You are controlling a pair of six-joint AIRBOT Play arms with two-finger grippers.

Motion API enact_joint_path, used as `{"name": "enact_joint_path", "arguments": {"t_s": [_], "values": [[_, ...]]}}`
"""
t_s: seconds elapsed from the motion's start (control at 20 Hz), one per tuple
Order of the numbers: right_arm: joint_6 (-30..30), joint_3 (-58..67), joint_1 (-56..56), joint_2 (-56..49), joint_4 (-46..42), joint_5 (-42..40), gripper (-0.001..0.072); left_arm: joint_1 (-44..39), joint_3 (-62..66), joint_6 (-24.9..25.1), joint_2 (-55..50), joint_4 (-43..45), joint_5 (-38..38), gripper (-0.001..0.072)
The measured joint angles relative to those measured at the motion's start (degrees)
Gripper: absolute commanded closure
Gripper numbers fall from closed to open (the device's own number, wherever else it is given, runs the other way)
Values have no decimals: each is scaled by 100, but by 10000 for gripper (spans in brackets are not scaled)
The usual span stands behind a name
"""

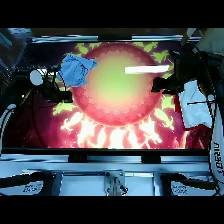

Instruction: Fold the shirts.

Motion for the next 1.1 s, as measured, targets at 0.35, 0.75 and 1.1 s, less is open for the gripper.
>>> {"name": "enact_joint_path", "arguments": {"t_s": [0.35, 0.75, 1.1], "values": [[-79, 0, 0, -2, 9, 33, 98, 352, 2848, -175, -2378, 330, 911, -13], [-87, 0, 0, -2, 17, 33, 98, 409, 3587, -136, -3659, 758, 2107, -13], [-90, 0, 0, -2, 24, 33, 98, 409, 3626, 514, -4035, 1080, 2352, 544]]}}
